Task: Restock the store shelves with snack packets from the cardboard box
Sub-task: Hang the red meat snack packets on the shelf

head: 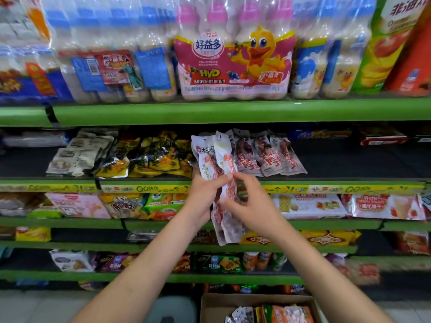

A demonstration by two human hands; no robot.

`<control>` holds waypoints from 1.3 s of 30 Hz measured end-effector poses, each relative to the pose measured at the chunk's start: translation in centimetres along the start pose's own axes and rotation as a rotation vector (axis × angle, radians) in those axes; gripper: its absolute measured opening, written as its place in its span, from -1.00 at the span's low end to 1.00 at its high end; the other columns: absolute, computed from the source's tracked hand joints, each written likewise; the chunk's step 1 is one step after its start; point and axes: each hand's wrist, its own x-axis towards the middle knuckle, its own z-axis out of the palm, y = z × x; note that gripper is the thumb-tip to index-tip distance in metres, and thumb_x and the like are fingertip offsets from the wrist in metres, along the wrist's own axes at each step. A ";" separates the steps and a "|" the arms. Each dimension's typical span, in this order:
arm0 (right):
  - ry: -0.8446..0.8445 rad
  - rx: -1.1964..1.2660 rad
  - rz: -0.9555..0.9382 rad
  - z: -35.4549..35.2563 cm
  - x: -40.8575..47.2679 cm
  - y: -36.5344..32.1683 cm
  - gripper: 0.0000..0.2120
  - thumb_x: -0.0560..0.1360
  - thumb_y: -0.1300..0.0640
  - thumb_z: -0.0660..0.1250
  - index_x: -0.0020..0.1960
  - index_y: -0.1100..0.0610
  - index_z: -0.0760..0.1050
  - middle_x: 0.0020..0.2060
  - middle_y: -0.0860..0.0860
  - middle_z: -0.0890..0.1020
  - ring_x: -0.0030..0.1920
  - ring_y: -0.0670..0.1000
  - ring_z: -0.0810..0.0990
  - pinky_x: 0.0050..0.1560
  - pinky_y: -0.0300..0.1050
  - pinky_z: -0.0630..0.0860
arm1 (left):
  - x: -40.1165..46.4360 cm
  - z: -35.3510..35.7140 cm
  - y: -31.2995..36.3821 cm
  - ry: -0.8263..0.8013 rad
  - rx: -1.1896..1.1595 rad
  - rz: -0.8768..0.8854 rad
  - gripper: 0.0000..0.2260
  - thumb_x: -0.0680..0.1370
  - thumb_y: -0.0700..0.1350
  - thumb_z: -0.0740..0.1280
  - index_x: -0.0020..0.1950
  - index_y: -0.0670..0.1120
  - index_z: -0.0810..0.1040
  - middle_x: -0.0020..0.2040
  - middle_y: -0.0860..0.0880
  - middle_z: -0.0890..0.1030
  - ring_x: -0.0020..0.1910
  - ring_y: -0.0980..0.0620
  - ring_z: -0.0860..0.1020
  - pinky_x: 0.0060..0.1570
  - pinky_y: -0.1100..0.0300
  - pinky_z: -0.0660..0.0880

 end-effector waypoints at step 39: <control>0.102 1.063 0.504 -1.6 -4.5 4.8 -0.49 0.54 0.31 0.35 0.47 0.16 0.39 0.27 0.11 0.62 0.21 0.14 0.63 0.13 0.03 0.57 | -1.4 -2.2 -2.4 -0.161 0.184 0.107 -0.70 0.63 -0.08 0.34 0.36 0.11 0.50 0.19 0.12 0.69 0.17 0.07 0.66 0.15 0.05 0.61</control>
